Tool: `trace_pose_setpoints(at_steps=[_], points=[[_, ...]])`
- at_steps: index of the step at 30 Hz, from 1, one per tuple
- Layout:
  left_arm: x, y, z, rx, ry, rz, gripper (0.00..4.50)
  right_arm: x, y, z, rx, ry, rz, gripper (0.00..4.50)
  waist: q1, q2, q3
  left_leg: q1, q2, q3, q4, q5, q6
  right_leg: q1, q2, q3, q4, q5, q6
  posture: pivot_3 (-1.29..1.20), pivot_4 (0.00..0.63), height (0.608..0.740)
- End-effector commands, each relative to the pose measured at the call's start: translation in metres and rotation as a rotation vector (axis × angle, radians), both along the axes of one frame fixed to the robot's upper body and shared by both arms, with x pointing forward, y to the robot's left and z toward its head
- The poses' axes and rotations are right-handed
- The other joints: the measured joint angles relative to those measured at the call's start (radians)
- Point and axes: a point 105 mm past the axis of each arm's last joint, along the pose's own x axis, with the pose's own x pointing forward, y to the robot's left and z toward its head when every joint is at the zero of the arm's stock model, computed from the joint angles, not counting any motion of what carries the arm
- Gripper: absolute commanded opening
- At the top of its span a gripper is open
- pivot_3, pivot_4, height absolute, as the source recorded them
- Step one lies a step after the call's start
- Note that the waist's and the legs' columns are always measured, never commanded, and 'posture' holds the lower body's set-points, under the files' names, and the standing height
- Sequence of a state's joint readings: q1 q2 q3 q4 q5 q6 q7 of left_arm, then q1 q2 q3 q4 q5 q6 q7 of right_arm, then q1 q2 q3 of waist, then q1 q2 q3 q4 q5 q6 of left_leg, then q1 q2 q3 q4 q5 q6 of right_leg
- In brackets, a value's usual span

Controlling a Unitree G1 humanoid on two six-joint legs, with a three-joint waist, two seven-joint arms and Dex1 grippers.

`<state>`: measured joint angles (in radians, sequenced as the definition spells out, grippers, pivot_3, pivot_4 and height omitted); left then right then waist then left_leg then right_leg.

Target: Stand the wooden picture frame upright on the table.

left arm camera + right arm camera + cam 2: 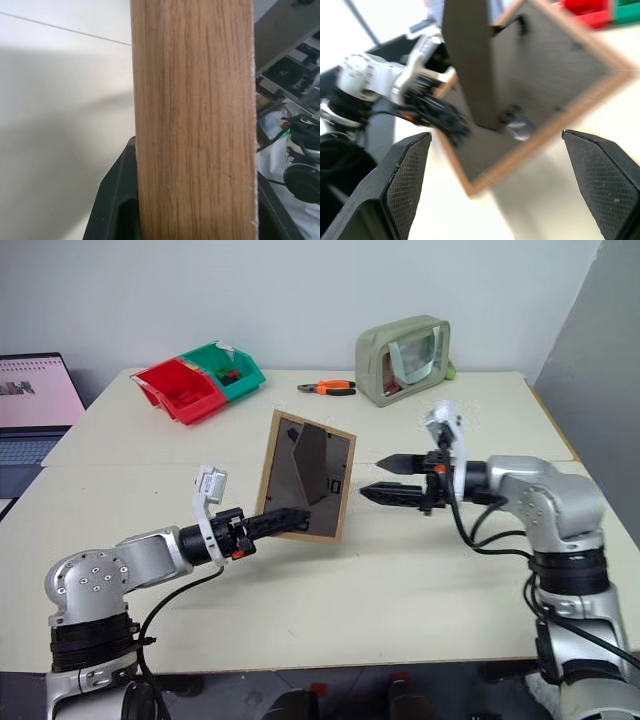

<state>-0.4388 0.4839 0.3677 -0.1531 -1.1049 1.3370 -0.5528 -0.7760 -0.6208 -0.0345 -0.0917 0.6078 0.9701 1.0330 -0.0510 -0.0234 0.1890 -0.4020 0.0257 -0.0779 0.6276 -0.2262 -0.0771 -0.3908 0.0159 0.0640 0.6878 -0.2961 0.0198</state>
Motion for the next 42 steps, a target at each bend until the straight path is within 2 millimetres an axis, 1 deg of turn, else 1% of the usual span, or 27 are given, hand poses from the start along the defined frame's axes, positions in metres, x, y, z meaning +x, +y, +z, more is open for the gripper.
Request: trace_pose_setpoints(at_steps=[1,3,5,6,8,10,13,15,19,21,24,28,32,33,37,38,41,42], points=[[-0.016,0.008,0.014,-0.103,0.044,-0.044,1.26,0.012,-0.025,0.006,-0.155,-0.388,-0.150,4.42,-0.001,0.000,0.000,0.000,0.000,0.000,0.000,0.000,0.000,0.000,0.000,0.000,0.000,0.000,0.001,0.00,0.150,0.740],[-0.021,0.010,0.014,-0.158,0.096,-0.067,1.26,0.017,-0.028,-0.004,-0.290,-0.659,-0.170,4.42,-0.002,0.000,0.000,0.000,0.000,0.000,0.000,0.000,0.000,0.001,0.000,0.000,-0.001,-0.003,0.004,0.00,0.150,0.740],[-0.023,0.011,0.017,-0.220,0.139,-0.085,1.26,0.017,-0.026,-0.016,-0.411,-0.920,-0.142,4.42,-0.004,-0.001,0.000,0.001,0.000,0.001,0.000,0.000,0.000,0.001,0.000,0.000,-0.001,-0.003,0.005,0.00,0.150,0.740],[-0.024,0.012,0.019,-0.247,0.164,-0.084,1.26,0.016,-0.024,-0.018,-0.429,-1.052,-0.137,4.42,-0.005,-0.001,0.000,0.001,0.000,0.001,0.001,0.000,0.000,0.001,0.000,0.001,-0.001,-0.003,0.005,0.00,0.150,0.740],[-0.028,0.010,0.020,-0.278,0.217,-0.101,1.26,0.010,-0.017,-0.022,-0.388,-1.232,-0.106,4.42,-0.006,-0.001,0.000,0.001,0.001,0.001,0.000,0.000,0.000,0.001,0.000,0.002,0.000,-0.003,0.005,0.00,0.150,0.740],[-0.033,0.008,0.018,-0.274,0.251,-0.132,1.26,0.006,-0.010,-0.027,-0.407,-1.428,-0.054,4.42,-0.004,-0.001,0.000,0.002,0.002,0.002,0.001,0.000,-0.001,0.000,0.000,0.003,0.001,-0.002,0.004,0.00,0.150,0.740],[-0.037,0.005,0.016,-0.269,0.265,-0.163,1.26,0.003,0.004,-0.032,-0.383,-1.590,0.026,4.42,-0.002,-0.001,0.000,0.002,0.001,0.002,0.001,0.000,-0.001,0.001,-0.001,0.004,0.002,0.000,0.000,0.00,0.150,0.740],[-0.039,0.002,0.016,-0.269,0.268,-0.186,1.26,0.005,0.016,-0.036,-0.373,-1.644,0.066,4.42,-0.001,-0.001,0.000,0.003,-0.001,0.002,0.002,0.000,-0.001,0.001,0.000,0.003,0.003,0.000,0.000,0.00,0.150,0.740],[-0.043,-0.006,0.013,-0.266,0.266,-0.207,1.26,0.007,0.034,-0.049,-0.349,-1.683,0.118,4.42,0.001,-0.001,0.000,0.003,-0.001,0.001,0.002,0.002,-0.005,0.001,0.001,0.003,0.003,0.001,0.000,0.00,0.150,0.740],[-0.048,-0.010,0.010,-0.269,0.270,-0.216,1.26,0.008,0.042,-0.049,-0.332,-1.714,0.117,4.42,0.001,-0.001,0.000,0.003,-0.001,0.000,0.002,0.003,-0.005,0.001,0.000,0.004,0.004,0.000,-0.001,0.00,0.150,0.740],[-0.054,-0.015,0.009,-0.281,0.258,-0.230,1.26,0.004,0.052,-0.047,-0.281,-1.752,0.133,4.42,0.002,-0.001,0.000,0.003,-0.001,0.001,0.002,0.003,-0.005,0.001,0.000,0.005,0.004,0.000,-0.001,0.00,0.150,0.740],[-0.058,-0.018,0.006,-0.295,0.255,-0.223,1.26,0.005,0.057,-0.045,-0.271,-1.769,0.131,3.75,0.002,-0.001,0.000,0.003,-0.001,0.001,0.002,0.003,-0.005,0.001,0.000,0.006,0.005,0.000,-0.001,0.00,0.150,0.740],[-0.058,-0.020,0.005,-0.312,0.255,-0.209,1.26,0.008,0.056,-0.039,-0.260,-1.786,0.101,2.95,0.003,-0.001,0.000,0.003,-0.001,0.000,0.002,0.003,-0.005,0.002,0.000,0.006,0.005,0.000,-0.001,0.00,0.150,0.740],[-0.058,-0.021,0.004,-0.314,0.256,-0.206,1.26,0.007,0.056,-0.038,-0.253,-1.791,0.103,2.84,0.003,-0.001,0.000,0.003,-0.001,0.000,0.002,0.002,-0.004,0.002,0.000,0.006,0.005,0.000,-0.001,0.00,0.150,0.740],[-0.060,-0.021,0.003,-0.324,0.261,-0.203,1.26,0.002,0.056,-0.034,-0.213,-1.813,0.100,1.86,0.003,-0.001,0.000,0.003,-0.002,0.000,0.002,0.001,-0.003,0.002,0.000,0.006,0.005,0.000,-0.001,0.00,0.150,0.740],[-0.061,-0.021,0.002,-0.320,0.262,-0.208,1.26,0.002,0.055,-0.033,-0.212,-1.817,0.097,1.69,0.003,-0.001,0.000,0.003,-0.002,0.000,0.002,0.001,-0.003,0.002,0.000,0.006,0.006,0.000,-0.001,0.00,0.150,0.740],[-0.061,-0.021,0.003,-0.324,0.256,-0.205,1.26,0.001,0.053,-0.029,-0.197,-1.824,0.084,1.62,0.003,-0.001,0.000,0.004,-0.002,0.000,0.002,0.001,-0.002,0.001,0.000,0.006,0.006,0.000,-0.001,0.00,0.150,0.740],[-0.058,-0.020,0.004,-0.337,0.249,-0.184,1.26,0.001,0.052,-0.028,-0.189,-1.822,0.081,1.61,0.003,-0.001,0.000,0.004,-0.002,0.000,0.002,0.001,-0.002,0.001,0.000,0.006,0.006,0.000,-0.001,0.00,0.150,0.740]])
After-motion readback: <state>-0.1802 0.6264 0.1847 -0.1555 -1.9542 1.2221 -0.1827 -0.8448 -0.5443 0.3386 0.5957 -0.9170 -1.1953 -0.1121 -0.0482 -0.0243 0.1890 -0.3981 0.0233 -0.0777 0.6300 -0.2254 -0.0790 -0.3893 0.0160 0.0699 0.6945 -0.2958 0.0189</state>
